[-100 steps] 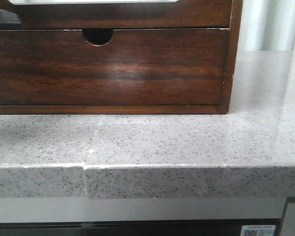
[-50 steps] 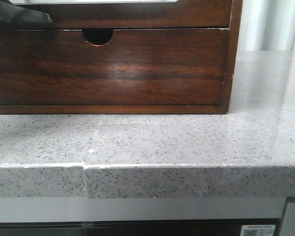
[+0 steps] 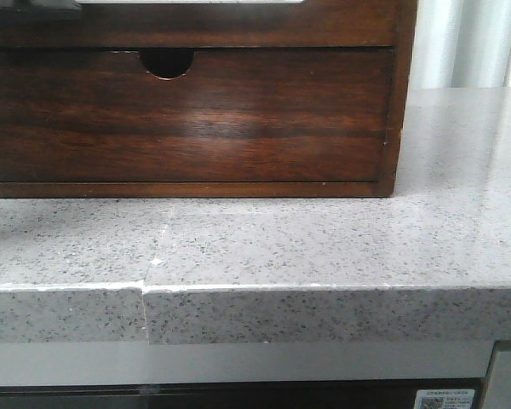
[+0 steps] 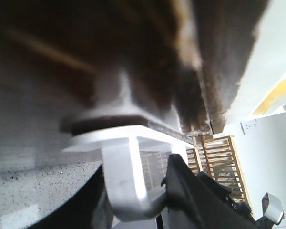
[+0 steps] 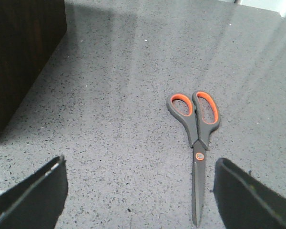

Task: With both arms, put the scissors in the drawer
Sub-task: 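Pull the drawer open toward the robot with the left gripper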

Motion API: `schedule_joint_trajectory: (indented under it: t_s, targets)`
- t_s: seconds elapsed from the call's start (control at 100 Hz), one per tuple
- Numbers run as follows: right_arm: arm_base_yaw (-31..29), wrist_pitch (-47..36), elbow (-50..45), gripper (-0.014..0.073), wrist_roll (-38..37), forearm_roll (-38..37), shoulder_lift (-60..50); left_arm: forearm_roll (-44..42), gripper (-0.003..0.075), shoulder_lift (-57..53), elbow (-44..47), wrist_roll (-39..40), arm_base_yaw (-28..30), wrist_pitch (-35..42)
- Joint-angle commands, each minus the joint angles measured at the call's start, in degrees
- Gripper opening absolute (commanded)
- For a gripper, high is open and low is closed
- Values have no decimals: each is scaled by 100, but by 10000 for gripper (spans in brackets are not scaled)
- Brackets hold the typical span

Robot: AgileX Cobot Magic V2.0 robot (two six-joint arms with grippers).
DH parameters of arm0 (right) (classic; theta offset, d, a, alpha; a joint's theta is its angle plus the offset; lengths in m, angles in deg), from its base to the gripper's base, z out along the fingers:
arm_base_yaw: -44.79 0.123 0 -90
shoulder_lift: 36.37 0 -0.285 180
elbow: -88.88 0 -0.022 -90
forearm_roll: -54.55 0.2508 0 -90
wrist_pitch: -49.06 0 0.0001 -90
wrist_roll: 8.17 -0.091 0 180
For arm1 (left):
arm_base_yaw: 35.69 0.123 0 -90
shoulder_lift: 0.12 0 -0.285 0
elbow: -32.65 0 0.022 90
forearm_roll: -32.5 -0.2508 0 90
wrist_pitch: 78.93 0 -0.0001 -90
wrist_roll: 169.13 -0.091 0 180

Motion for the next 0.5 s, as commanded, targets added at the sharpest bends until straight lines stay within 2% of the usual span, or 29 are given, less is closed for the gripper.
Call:
schedule_joint_trajectory:
  t_s: [0.0,0.22,0.49]
  targets:
    - [-40,-425,201,567,11,-48,40,149,76,-287,-153,-450,66,-708]
    - [-40,-414,201,567,11,-48,40,125,59,-1024,607,-572,66,-651]
    - [-40,-414,201,567,11,-40,40,75,59,-2573,1584,-584,66,-615]
